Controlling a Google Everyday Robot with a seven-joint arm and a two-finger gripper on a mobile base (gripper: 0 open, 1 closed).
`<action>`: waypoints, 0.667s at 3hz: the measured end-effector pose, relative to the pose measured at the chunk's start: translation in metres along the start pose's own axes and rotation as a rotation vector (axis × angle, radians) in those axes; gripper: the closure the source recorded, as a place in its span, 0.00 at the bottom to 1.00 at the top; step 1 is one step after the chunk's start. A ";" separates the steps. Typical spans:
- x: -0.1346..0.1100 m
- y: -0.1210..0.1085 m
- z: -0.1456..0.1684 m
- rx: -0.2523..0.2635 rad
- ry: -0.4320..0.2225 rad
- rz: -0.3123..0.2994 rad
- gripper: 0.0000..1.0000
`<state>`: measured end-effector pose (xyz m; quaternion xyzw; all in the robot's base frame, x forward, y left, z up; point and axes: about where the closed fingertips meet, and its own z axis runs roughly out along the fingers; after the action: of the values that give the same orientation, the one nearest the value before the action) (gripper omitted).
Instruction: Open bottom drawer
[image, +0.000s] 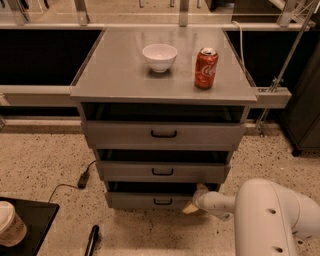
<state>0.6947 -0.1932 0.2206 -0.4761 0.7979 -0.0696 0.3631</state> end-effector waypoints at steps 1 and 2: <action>0.000 0.000 0.000 0.000 0.000 0.000 0.00; 0.017 0.005 0.014 0.024 -0.021 0.043 0.00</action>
Offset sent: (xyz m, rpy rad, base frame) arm 0.0025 -0.0251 -0.0576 0.1007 -0.0628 -0.0997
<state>0.6955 -0.2006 0.1993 -0.4552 0.8032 -0.0664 0.3785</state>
